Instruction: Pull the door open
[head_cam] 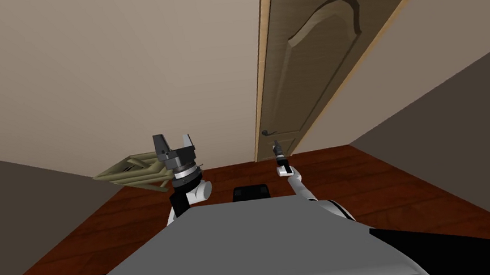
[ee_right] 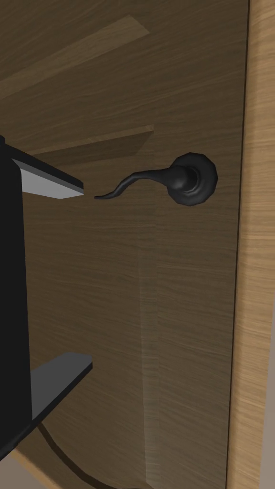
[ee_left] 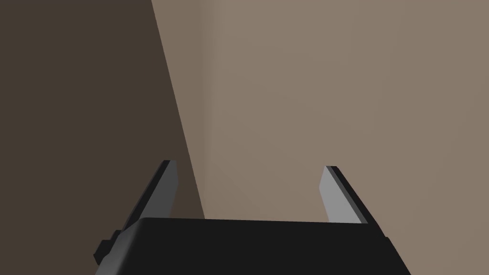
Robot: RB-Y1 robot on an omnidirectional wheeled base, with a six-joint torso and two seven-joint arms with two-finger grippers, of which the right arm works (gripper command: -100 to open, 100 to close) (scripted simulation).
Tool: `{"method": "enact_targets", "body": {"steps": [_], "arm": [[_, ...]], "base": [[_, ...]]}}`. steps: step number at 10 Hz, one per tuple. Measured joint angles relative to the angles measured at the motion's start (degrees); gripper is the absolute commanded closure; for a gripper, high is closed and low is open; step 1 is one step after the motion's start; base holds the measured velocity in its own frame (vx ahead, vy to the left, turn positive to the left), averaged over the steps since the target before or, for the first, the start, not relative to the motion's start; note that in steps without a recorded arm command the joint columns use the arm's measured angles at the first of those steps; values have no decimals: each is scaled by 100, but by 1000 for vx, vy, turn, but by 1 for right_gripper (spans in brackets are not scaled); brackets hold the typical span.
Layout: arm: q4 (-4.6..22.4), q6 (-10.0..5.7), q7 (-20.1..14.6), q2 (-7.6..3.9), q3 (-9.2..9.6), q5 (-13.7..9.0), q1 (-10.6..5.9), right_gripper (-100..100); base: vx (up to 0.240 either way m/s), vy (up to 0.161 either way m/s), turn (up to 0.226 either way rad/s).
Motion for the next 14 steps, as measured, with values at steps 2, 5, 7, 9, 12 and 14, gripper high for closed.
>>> {"method": "enact_targets", "body": {"steps": [2, 5, 7, 9, 12, 14], "arm": [[406, -29, -32, -71, -23, -33, -200, -100], [812, -16, -47, -116, -45, -64, -368, -100], [1092, -34, -52, -143, -62, -84, -492, -100], [1319, -59, -53, -160, -74, -97, -600, -100], [1691, -71, -61, -198, -96, -125, -777, -100], [1929, -101, -74, -228, -108, -141, -882, -100]], "base": [[35, -107, 142], [28, -74, 94], [13, -64, 102], [9, -51, 74], [18, -79, 107], [19, -63, 84]]}}
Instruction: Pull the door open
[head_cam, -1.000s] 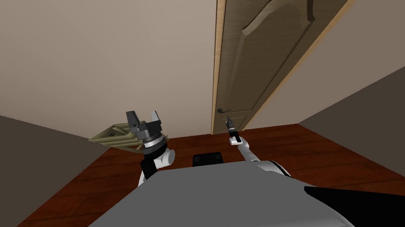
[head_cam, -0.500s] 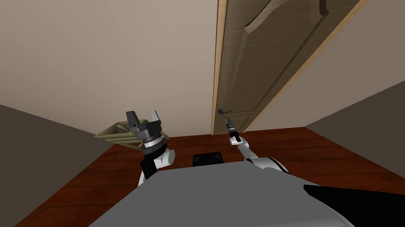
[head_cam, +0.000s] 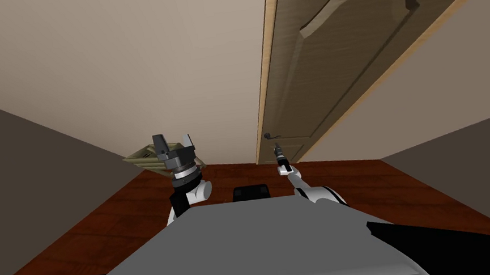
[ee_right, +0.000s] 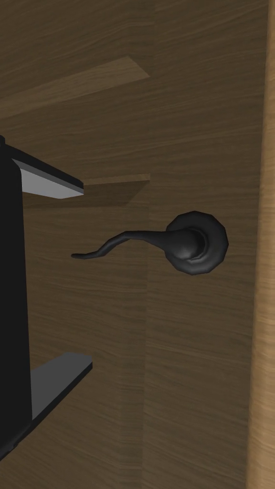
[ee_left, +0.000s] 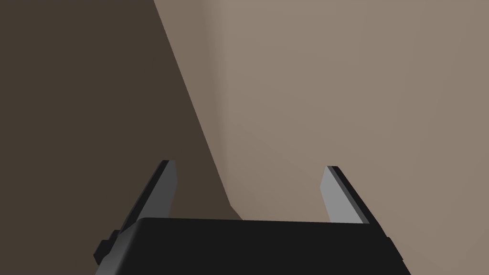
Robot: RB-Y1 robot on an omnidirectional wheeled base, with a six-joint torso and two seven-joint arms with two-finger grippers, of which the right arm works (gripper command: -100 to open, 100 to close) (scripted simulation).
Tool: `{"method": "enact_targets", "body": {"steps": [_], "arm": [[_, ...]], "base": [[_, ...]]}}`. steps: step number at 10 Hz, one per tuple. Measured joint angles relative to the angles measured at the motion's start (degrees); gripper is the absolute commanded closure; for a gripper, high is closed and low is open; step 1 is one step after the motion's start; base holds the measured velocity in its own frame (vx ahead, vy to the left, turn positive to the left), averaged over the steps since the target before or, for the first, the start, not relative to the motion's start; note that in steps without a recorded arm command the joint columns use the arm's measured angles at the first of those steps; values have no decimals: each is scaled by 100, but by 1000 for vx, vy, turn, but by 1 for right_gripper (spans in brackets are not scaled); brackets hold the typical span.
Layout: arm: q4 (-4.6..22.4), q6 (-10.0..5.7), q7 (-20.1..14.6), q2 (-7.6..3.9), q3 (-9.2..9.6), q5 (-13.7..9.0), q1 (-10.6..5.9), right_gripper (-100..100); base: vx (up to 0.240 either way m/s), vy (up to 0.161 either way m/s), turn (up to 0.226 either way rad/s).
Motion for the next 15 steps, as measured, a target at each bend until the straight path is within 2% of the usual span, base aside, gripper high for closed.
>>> {"method": "enact_targets", "body": {"steps": [3, 4, 6, 8, 9, 10, 11, 12, 13, 14, 15], "arm": [[322, -22, -18, -44, -15, -22, -155, -100], [341, -29, -20, -46, -16, -23, -164, -100], [366, -88, -108, -172, -61, -58, -68, -100], [206, -26, -193, -274, -96, -86, 69, -100], [306, -75, -205, -286, -100, -89, 32, -100], [462, -159, -244, -352, -119, -105, -13, -100], [775, -333, -327, -473, -156, -135, -85, -100], [632, -334, -381, -525, -175, -150, 38, -100], [341, -212, -432, -598, -209, -176, 243, -100], [428, -238, -483, -656, -221, -187, 235, -100], [589, -328, -530, -720, -235, -200, 186, -100]], "base": [[7, -41, 51], [115, 13, 121], [183, 25, 125], [90, 18, 19], [70, 8, 97], [177, 6, 232], [159, 13, 90], [200, 17, 122], [151, 0, 70], [95, 4, 57], [46, 1, 13]]}}
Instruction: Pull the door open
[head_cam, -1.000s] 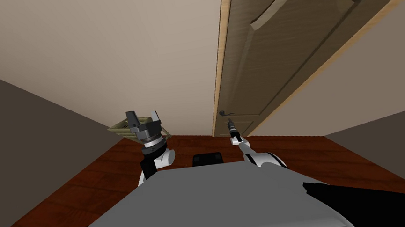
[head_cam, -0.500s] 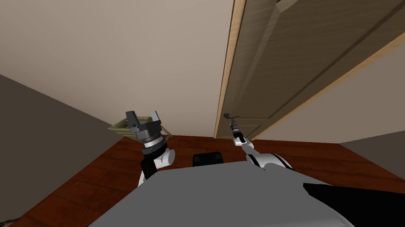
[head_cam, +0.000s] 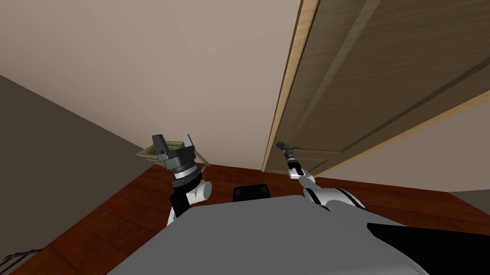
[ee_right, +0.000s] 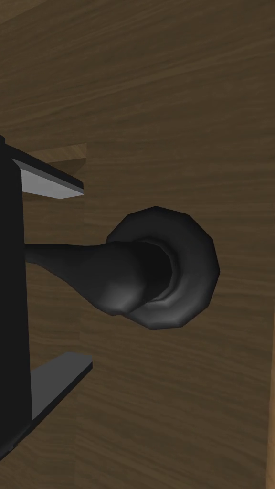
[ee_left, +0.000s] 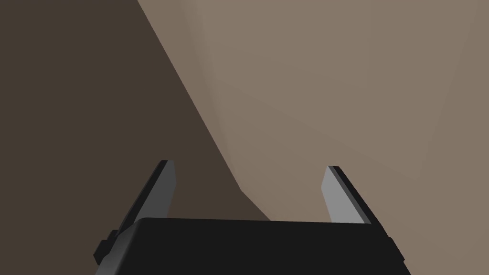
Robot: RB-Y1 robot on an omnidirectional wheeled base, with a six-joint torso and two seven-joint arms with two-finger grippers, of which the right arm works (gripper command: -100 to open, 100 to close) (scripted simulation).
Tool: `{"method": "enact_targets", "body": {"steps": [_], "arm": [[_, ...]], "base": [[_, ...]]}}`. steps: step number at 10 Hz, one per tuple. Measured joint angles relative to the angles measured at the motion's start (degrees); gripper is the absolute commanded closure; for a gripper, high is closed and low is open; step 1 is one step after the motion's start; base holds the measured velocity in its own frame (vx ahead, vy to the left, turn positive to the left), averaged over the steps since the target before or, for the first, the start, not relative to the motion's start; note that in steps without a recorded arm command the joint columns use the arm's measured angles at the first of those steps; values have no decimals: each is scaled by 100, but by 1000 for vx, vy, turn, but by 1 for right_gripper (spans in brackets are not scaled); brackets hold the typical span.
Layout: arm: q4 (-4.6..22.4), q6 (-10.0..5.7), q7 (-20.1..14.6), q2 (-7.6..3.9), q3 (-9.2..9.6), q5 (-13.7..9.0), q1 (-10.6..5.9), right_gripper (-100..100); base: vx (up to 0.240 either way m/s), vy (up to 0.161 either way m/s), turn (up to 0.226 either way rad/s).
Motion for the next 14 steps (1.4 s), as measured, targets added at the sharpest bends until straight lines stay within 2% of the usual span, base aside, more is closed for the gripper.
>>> {"method": "enact_targets", "body": {"steps": [1, 7, 10, 12, 14], "arm": [[17, -20, -11, -7, -2, -2, -6, 100], [9, 12, -4, 7, 3, 0, 6, 100], [-6, -75, -174, -92, 128, 68, 43, 100], [-92, -110, -309, -145, 243, 129, 146, 100], [-68, -207, -466, -204, 375, 200, 195, 100]], "base": [[-2, -1, -10], [-28, -8, 23], [-182, -54, 105], [-220, -85, 129], [-215, -68, 124]]}}
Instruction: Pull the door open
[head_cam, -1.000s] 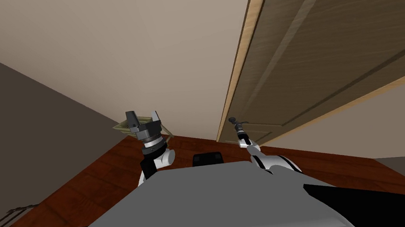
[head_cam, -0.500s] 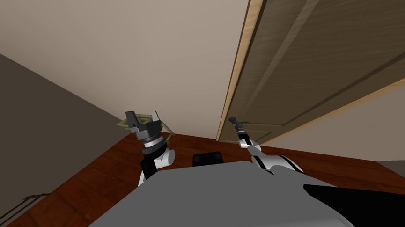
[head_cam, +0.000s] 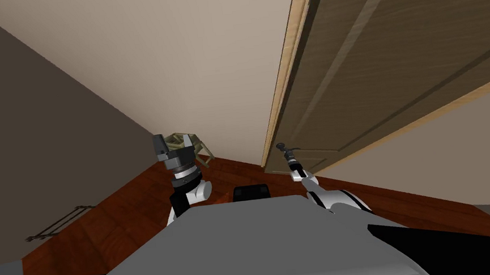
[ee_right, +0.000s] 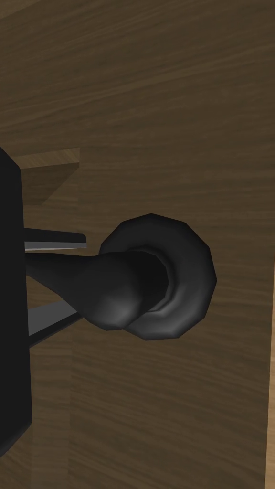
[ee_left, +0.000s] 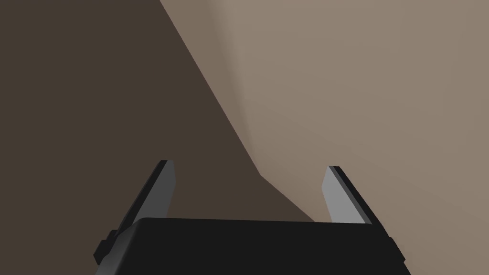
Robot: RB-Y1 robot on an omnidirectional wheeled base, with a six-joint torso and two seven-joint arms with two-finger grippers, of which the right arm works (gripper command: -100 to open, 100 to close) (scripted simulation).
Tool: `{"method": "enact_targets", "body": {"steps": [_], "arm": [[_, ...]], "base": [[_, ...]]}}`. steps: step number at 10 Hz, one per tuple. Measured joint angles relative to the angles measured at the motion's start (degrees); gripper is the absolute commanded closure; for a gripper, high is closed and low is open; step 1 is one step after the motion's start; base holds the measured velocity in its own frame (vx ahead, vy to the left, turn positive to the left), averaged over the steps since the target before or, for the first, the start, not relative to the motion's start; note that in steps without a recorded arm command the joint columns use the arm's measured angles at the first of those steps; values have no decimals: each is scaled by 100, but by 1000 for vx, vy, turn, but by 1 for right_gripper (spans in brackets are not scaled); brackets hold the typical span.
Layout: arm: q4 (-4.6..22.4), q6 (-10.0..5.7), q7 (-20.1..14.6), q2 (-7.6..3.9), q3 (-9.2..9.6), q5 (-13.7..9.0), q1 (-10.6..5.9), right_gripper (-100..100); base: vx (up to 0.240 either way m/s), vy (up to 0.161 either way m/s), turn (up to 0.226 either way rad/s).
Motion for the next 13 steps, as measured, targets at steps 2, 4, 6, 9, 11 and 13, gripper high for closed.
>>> {"method": "enact_targets", "body": {"steps": [2, 4, 6, 9, 11, 13], "arm": [[13, -94, -158, -79, 121, 66, 29, 100], [37, -137, -222, -97, 179, 98, 51, 100], [81, -288, -371, -186, 291, 168, 55, 100], [-12, -447, -600, -287, 503, 298, 170, 100], [-75, -554, -754, -377, 634, 380, 252, 100], [-99, -614, -827, -426, 685, 408, 346, 100]], "base": [[-149, -42, 66], [-177, -33, 74], [-198, -80, 79], [-221, -84, 82], [-158, -35, 31], [-164, -76, 109]]}}
